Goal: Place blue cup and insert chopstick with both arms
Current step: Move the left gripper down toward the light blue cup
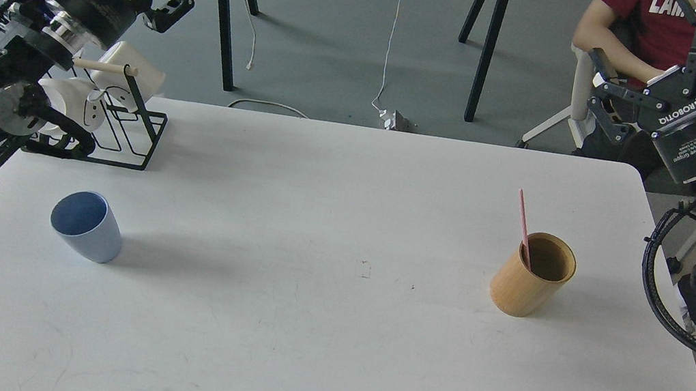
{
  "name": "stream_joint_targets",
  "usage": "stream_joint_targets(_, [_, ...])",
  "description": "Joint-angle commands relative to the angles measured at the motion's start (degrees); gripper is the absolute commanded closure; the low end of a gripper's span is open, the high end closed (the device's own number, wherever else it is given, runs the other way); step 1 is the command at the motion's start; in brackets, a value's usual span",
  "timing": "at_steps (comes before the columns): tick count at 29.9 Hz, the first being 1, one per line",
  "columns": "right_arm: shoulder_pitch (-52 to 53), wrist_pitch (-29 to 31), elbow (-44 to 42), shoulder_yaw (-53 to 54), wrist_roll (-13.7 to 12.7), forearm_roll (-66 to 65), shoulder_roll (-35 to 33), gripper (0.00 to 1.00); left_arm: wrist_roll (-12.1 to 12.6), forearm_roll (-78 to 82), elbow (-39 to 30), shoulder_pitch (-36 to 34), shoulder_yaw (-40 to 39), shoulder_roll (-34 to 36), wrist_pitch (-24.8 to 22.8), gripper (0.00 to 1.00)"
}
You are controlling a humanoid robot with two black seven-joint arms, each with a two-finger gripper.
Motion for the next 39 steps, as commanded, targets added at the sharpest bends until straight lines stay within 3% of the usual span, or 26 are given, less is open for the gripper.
stream_joint_targets(1, [0.0, 0.0, 0.0, -0.09, 0.0, 0.04, 0.02, 0.05, 0.0, -0.94, -0.44, 0.27, 0.03, -0.01, 0.0, 0.01])
stream_joint_targets(18, [0.0, 0.0, -0.79, 0.44, 0.0, -0.05, 0.02, 0.05, 0.0, -1.39, -0.53, 1.42, -0.41, 2.71, 0.0, 0.01])
stream_joint_targets(27, [0.0, 0.0, -0.79, 0.53, 0.0, -0.05, -0.07, 0.05, 0.0, 4.83, -4.3, 0.9, 1.17, 16.58, 0.0, 0.01])
stream_joint_targets(31, [0.0, 0.0, -0.79, 0.53, 0.0, -0.05, -0.07, 0.05, 0.0, 17.12, -6.85, -0.42, 1.09, 24.58, 0.0, 0.01])
stream_joint_targets(39, [0.0, 0.0, -0.88, 0.62, 0.0, -0.13, -0.33, 0.05, 0.0, 43.93, -15.28, -1.66, 4.32, 34.26, 0.0, 0.01])
